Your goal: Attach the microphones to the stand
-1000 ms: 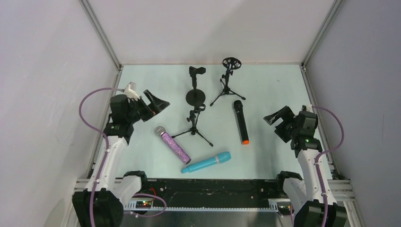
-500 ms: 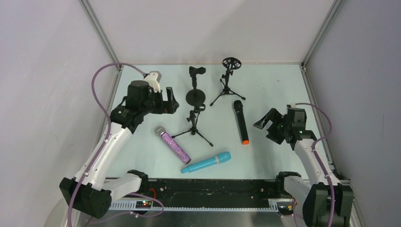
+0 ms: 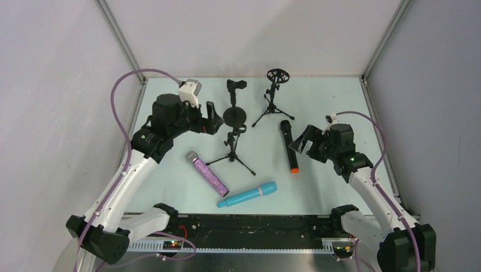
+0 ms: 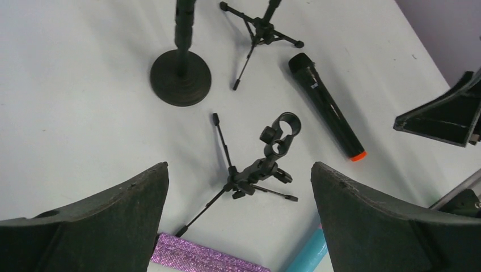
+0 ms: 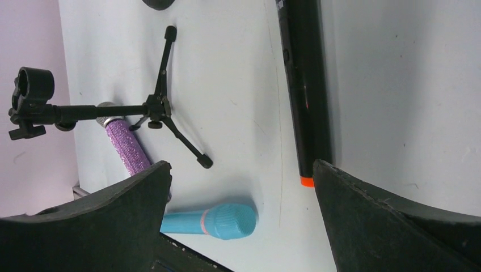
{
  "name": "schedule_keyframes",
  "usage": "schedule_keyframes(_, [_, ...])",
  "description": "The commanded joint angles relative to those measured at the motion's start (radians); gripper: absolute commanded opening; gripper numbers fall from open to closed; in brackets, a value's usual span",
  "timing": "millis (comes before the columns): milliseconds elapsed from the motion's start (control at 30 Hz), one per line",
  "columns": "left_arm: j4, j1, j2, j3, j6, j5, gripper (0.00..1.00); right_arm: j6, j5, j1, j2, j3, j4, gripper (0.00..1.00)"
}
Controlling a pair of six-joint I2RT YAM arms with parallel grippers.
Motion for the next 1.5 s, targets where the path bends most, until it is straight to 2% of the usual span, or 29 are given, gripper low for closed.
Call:
schedule_keyframes(0, [0.093,-0.018,-0.031,-0.074,-0.051,0.051,0.98,-0.012,0.011,0.005,0.032,0.04,0.091,1.0])
schedule_keyframes(167, [0.19,-0.02,-0.071,-0.172,-0.016,0.066,0.98,-0.015,0.002,0.017,0.097,0.028,0.116,1.0])
schedule_keyframes(333, [0.265,-0.022,-0.127,-0.256,0.012,0.083,0.98,0.018,0.018,0.023,0.095,-0.027,0.13,1.0])
schedule_keyframes(833, [0.281,-0.026,-0.266,-0.352,0.0,0.159,0.98,-0.027,0.038,0.024,-0.086,-0.037,0.048,1.0])
schedule_keyframes(1167, [0.282,-0.026,-0.271,-0.277,0.002,0.226,0.98,-0.153,0.026,0.015,-0.019,0.032,-0.049,1.0])
schedule_keyframes(1300, [0.227,-0.025,-0.237,-0.234,0.112,0.314,0.98,-0.176,-0.062,0.004,0.013,0.048,-0.032,1.0])
schedule_keyframes(1467, [0.181,-0.025,-0.21,-0.187,0.19,0.321,0.98,-0.16,-0.094,-0.001,0.036,0.049,0.018,1.0])
